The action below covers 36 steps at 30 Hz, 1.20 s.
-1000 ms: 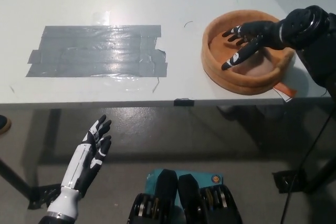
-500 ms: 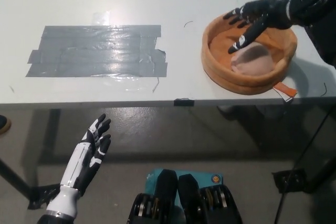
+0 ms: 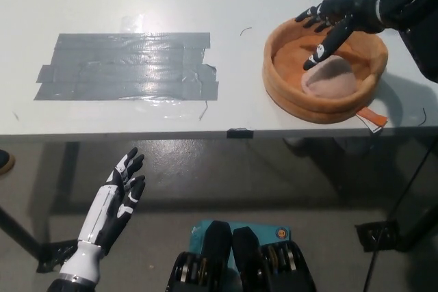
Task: An emotional support dumpling is kept in a soft plate infront in the middle of the desk infront of the robot. The robot extends its right arm to pick up the dumpling and hands it to a person
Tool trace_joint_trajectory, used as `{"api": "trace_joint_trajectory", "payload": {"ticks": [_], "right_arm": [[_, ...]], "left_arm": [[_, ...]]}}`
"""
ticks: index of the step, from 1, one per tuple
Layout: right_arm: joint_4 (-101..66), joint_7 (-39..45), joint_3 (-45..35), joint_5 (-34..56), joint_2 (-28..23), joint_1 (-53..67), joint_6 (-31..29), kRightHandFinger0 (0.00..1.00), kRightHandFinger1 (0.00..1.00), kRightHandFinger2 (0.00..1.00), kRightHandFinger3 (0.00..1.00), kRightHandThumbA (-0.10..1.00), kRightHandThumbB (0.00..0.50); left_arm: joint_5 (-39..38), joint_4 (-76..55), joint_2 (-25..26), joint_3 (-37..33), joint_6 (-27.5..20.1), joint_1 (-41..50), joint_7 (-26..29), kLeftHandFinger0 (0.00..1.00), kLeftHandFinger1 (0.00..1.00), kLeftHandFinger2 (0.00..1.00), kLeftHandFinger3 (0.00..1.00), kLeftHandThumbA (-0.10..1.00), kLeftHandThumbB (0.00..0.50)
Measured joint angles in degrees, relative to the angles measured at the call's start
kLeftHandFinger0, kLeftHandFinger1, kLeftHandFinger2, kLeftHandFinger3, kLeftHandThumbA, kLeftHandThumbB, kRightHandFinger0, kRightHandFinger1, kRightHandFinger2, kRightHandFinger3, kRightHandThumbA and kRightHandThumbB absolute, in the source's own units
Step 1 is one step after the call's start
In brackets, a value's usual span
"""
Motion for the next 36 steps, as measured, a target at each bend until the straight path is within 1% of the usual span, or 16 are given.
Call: {"api": "trace_joint_trajectory", "payload": {"ticks": [2,4,6,7,11,15,16,19,23,26,28,31,32,33,34,36], "right_arm": [[0.0,-0.1,0.5,-0.6,0.0,0.2,-0.1,1.00,1.00,1.00,1.00,0.96,0.388],[0.1,-0.1,0.6,-1.0,0.0,0.4,-0.2,1.00,1.00,1.00,1.00,0.96,0.383],[0.4,-0.3,0.8,-1.3,0.0,0.7,-0.5,1.00,1.00,1.00,1.00,0.96,0.393],[0.4,-0.3,0.8,-1.5,-0.1,0.8,-0.6,1.00,1.00,1.00,1.00,0.98,0.386],[0.8,-0.4,1.1,-2.1,-0.4,1.4,-1.0,1.00,1.00,1.00,1.00,0.96,0.372],[0.8,-0.4,1.0,-2.3,-0.7,1.8,-1.1,1.00,1.00,1.00,1.00,0.91,0.325],[0.8,-0.3,0.9,-2.3,-0.7,2.0,-1.1,1.00,1.00,1.00,1.00,0.92,0.330],[0.8,-0.3,0.9,-2.4,-0.7,2.6,-1.1,1.00,1.00,1.00,1.00,0.92,0.320],[0.8,-0.4,1.0,-3.0,-0.7,3.1,-1.1,1.00,1.00,1.00,1.00,0.97,0.361],[0.8,-0.4,1.0,-3.3,-0.7,3.3,-1.1,1.00,1.00,1.00,1.00,0.97,0.372],[0.8,-0.4,1.1,-3.6,-0.7,3.4,-1.1,1.00,1.00,1.00,1.00,0.96,0.391],[0.8,-0.4,1.3,-4.0,-0.7,3.6,-1.1,1.00,1.00,1.00,1.00,0.97,0.386],[0.8,-0.4,1.4,-4.2,-0.7,3.8,-1.1,1.00,1.00,1.00,1.00,1.00,0.391],[0.8,-0.4,1.6,-4.4,-0.7,3.9,-1.2,1.00,1.00,1.00,1.00,1.00,0.391],[0.8,-0.4,2.1,-4.6,-0.7,4.0,-1.2,1.00,1.00,1.00,1.00,1.00,0.340],[0.8,-0.3,3.3,-5.4,-0.7,4.1,-1.7,1.00,1.00,1.00,1.00,1.00,0.319]], "left_arm": [[-0.1,0.0,0.0,0.0,0.0,0.0,0.0,0.94,1.00,1.00,1.00,0.85,0.243],[-0.2,0.0,0.0,0.0,0.0,0.0,0.0,0.94,1.00,1.00,1.00,0.85,0.240],[-0.3,0.0,0.0,0.0,0.0,0.0,0.0,0.94,1.00,1.00,1.00,0.85,0.240],[-0.4,0.0,0.0,0.0,0.0,0.0,0.0,0.93,1.00,1.00,1.00,0.85,0.239],[-0.4,0.0,0.0,0.0,0.0,0.0,0.0,0.93,1.00,1.00,1.00,0.85,0.234],[-0.5,0.0,0.0,0.0,0.0,0.0,0.0,0.93,1.00,1.00,1.00,0.86,0.243],[-0.5,0.0,0.0,0.0,0.0,0.0,0.0,0.93,1.00,1.00,1.00,0.86,0.245],[-0.5,0.0,0.0,0.0,0.0,0.0,0.0,0.93,1.00,1.00,1.00,0.86,0.249],[-0.5,0.0,0.0,0.0,0.0,0.0,0.0,0.94,1.00,1.00,1.00,0.86,0.259],[-0.5,0.0,0.0,0.0,0.0,0.0,0.0,0.93,1.00,1.00,1.00,0.86,0.259],[-0.5,0.0,0.0,0.0,0.0,0.0,0.0,0.93,1.00,1.00,1.00,0.86,0.252],[-0.5,0.0,0.0,0.0,0.0,0.0,0.0,0.93,1.00,1.00,1.00,0.86,0.255],[-0.5,0.0,0.0,0.0,0.0,0.0,0.0,0.93,1.00,1.00,1.00,0.86,0.255],[-0.5,0.0,0.0,0.0,0.0,0.0,0.0,0.93,1.00,1.00,1.00,0.86,0.255],[-0.5,0.0,0.0,0.0,0.0,0.0,0.0,0.93,1.00,1.00,1.00,0.87,0.253],[-0.5,0.0,0.0,0.0,0.0,0.0,0.0,0.93,1.00,1.00,1.00,0.87,0.254]]}}
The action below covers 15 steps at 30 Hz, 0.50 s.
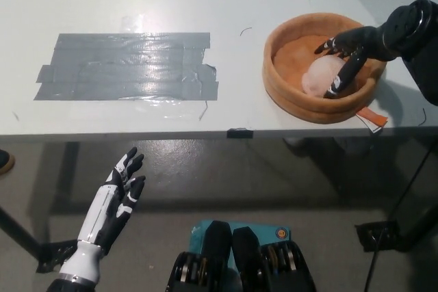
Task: An emotional support dumpling is kept in a soft plate infront in the middle of the desk infront of the robot. The robot extends its right arm to pick up the dumpling and hands it to a person
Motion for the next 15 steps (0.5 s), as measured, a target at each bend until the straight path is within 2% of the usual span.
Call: {"api": "trace_joint_trajectory", "payload": {"ticks": [6,7,8,9,11,12,13,14,15], "right_arm": [[1.6,0.2,1.4,-0.9,0.2,0.1,-1.7,1.00,1.00,1.00,1.00,1.00,0.276],[2.1,0.2,1.5,-1.1,0.3,0.1,-1.9,1.00,1.00,1.00,1.00,1.00,0.287],[2.7,0.4,1.7,-1.3,0.4,0.1,-2.0,1.00,1.00,1.00,1.00,0.95,0.307],[3.0,0.4,1.7,-1.4,0.5,0.1,-1.8,1.00,1.00,1.00,1.00,0.87,0.309],[3.3,0.5,1.7,-1.4,0.7,0.1,-1.2,1.00,1.00,1.00,1.00,0.79,0.320],[3.4,0.5,1.6,-1.4,0.7,0.1,-1.0,0.69,0.80,0.89,1.00,0.51,0.346],[3.5,0.5,1.6,-1.4,0.7,0.1,-0.8,0.50,0.63,0.84,1.00,0.46,0.357],[3.9,0.2,1.4,-1.4,0.9,0.0,-0.3,0.24,0.44,0.66,1.00,0.37,0.340],[4.2,-0.2,1.2,-1.5,1.0,0.0,0.0,0.14,0.38,0.59,0.98,0.25,0.310]], "left_arm": [[0.0,0.0,0.0,0.0,0.0,0.0,0.0,0.93,1.00,1.00,1.00,0.87,0.253],[0.0,0.0,0.0,0.0,0.0,0.0,0.0,0.93,1.00,0.99,1.00,0.87,0.247],[0.0,0.0,0.1,0.0,0.0,0.0,0.0,0.93,1.00,0.99,1.00,0.87,0.245],[0.0,0.0,0.1,0.0,0.0,0.0,0.0,0.93,1.00,0.99,1.00,0.87,0.245],[0.0,0.0,0.1,0.0,0.0,-0.1,0.0,0.93,1.00,0.99,1.00,0.87,0.249],[0.0,0.0,0.1,0.0,0.0,-0.1,0.0,0.93,1.00,0.99,1.00,0.87,0.251],[0.0,0.0,0.1,0.0,0.0,-0.1,0.0,0.93,1.00,0.99,1.00,0.87,0.251],[0.0,0.0,0.1,0.0,0.0,-0.1,0.0,0.93,1.00,0.99,1.00,0.87,0.252],[0.0,0.0,0.1,0.0,0.0,-0.1,0.0,0.93,1.00,0.99,1.00,0.87,0.254]]}}
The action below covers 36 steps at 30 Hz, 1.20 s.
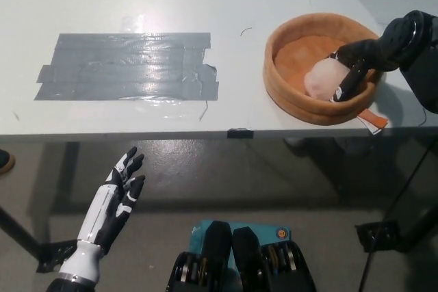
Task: An emotional support dumpling is kept in a soft plate infront in the middle of the desk infront of the robot. The robot extends its right arm to pick up the dumpling and hands it to a person
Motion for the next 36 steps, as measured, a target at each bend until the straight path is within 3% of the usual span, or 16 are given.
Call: {"api": "trace_joint_trajectory", "payload": {"ticks": [1,2,4,5,6,7,8,9,11,13,14,17,20,27,32,36], "right_arm": [[-0.1,-0.5,0.1,-0.2,0.0,0.0,0.0,0.02,0.26,0.45,0.76,0.00,0.283],[-0.3,-1.1,0.3,-0.5,0.0,0.0,-0.2,0.04,0.48,0.70,0.49,-0.10,0.208],[-1.2,-3.3,0.5,-1.4,0.0,0.2,-0.8,0.21,0.74,0.94,0.41,-0.10,0.135],[-1.4,-4.3,0.5,-1.5,0.0,0.5,-1.1,0.35,0.85,0.95,0.33,-0.10,0.110],[-1.6,-5.3,0.5,-1.7,0.0,0.9,-1.4,0.41,0.86,0.79,0.26,-0.10,0.101],[-1.7,-6.3,0.3,-1.7,0.1,1.3,-1.8,0.35,0.83,0.77,0.23,-0.10,0.144],[-1.9,-7.8,-0.2,-1.7,0.1,1.8,-2.3,0.38,0.91,0.88,0.22,-0.10,0.181],[-2.0,-8.8,-0.5,-1.7,0.1,2.2,-2.6,0.46,0.98,0.95,0.22,-0.10,0.172],[-2.3,-10.6,-1.8,-1.6,0.1,2.9,-3.0,0.39,0.88,1.00,0.35,-0.10,0.184],[-2.6,-12.7,-3.2,-1.4,0.1,3.8,-3.7,0.45,0.84,1.00,0.52,-0.10,0.204],[-2.6,-13.3,-3.6,-1.3,0.1,3.9,-3.9,0.40,0.78,1.00,0.72,-0.10,0.197],[-2.7,-16.2,-5.9,-1.0,0.1,4.9,-5.6,0.16,0.66,0.99,0.90,-0.10,0.155],[-2.7,-19.1,-9.4,-0.3,0.1,5.6,-7.1,0.25,0.76,1.00,0.95,-0.10,0.151],[-9.8,-25.5,-22.1,4.2,0.1,6.6,-9.0,0.21,0.68,0.95,0.98,-0.10,0.141],[-21.1,-28.0,-29.0,7.1,0.2,8.1,-8.9,0.22,0.64,0.96,0.90,-0.10,0.118],[-29.6,-28.4,-32.6,9.2,0.7,10.8,-7.7,0.20,0.62,0.93,0.96,-0.10,0.087]], "left_arm": [[0.0,0.0,0.0,0.0,0.0,0.0,0.0,0.93,1.00,0.99,1.00,0.87,0.256],[0.0,0.0,0.0,0.0,0.0,0.0,0.0,0.93,1.00,0.99,1.00,0.87,0.256],[0.0,0.0,0.0,0.0,0.0,-0.2,0.0,0.93,1.00,0.99,1.00,0.87,0.258],[0.0,0.0,0.0,0.0,0.0,-0.2,0.0,0.93,1.00,0.99,1.00,0.88,0.263],[0.0,0.0,0.0,0.0,0.0,-0.3,0.0,0.93,1.00,0.99,1.00,0.88,0.263],[0.0,0.0,0.0,0.0,0.0,-0.3,0.0,0.93,1.00,0.99,1.00,0.88,0.263],[0.0,0.0,0.0,0.0,0.0,-0.4,0.0,0.93,1.00,0.98,1.00,0.88,0.254],[0.0,0.0,0.0,0.0,0.0,-0.4,0.0,0.92,1.00,0.98,1.00,0.88,0.256],[0.0,0.0,0.0,0.0,0.0,-0.4,0.0,0.92,1.00,0.98,1.00,0.88,0.258],[0.0,0.1,0.0,0.0,0.0,-0.6,0.0,0.92,1.00,0.98,1.00,0.88,0.255],[0.0,0.1,0.0,0.0,0.0,-0.6,0.0,0.91,1.00,0.98,1.00,0.88,0.258],[0.0,0.3,0.0,0.0,0.0,-0.9,0.0,0.91,1.00,0.98,1.00,0.88,0.251],[0.0,0.8,0.0,0.0,0.0,-1.3,0.0,0.90,1.00,0.98,1.00,0.86,0.247],[-0.1,1.0,0.0,0.1,0.0,-3.4,0.0,0.93,1.00,0.99,1.00,0.87,0.246],[-0.1,1.1,0.1,0.1,0.0,-4.2,0.0,0.94,1.00,1.00,1.00,0.87,0.247],[-0.1,1.4,0.0,0.1,0.0,-4.2,0.0,0.95,1.00,1.00,1.00,0.87,0.255]]}}
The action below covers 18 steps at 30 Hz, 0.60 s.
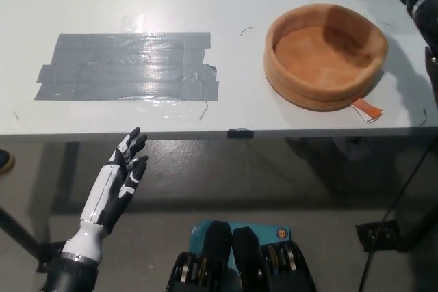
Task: An emotional support dumpling is kept in a soft plate infront in the middle of the desk infront of the robot. The robot extends its right arm to pick up the dumpling and hands it to a person
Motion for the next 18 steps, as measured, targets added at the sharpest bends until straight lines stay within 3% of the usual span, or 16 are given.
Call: {"api": "trace_joint_trajectory", "payload": {"ticks": [7,13,18], "right_arm": [[-15.1,0.2,-4.9,4.5,1.6,4.5,4.6,0.07,0.56,0.95,1.00,-0.10,0.104],[-26.7,0.6,-5.1,6.8,2.8,4.9,9.5,0.06,0.55,0.90,0.91,-0.10,0.110],[-30.1,0.7,-4.0,7.5,3.5,4.9,11.7,0.01,0.51,0.86,0.95,-0.10,0.104]], "left_arm": [[0.0,0.1,0.0,0.0,0.0,0.0,0.0,0.94,1.00,1.00,1.00,0.85,0.248],[-0.1,0.3,0.0,0.0,0.0,0.0,0.0,0.93,1.00,1.00,1.00,0.86,0.241],[-0.1,0.3,0.1,0.0,0.0,0.0,-0.5,0.93,1.00,1.00,1.00,0.86,0.254]]}}
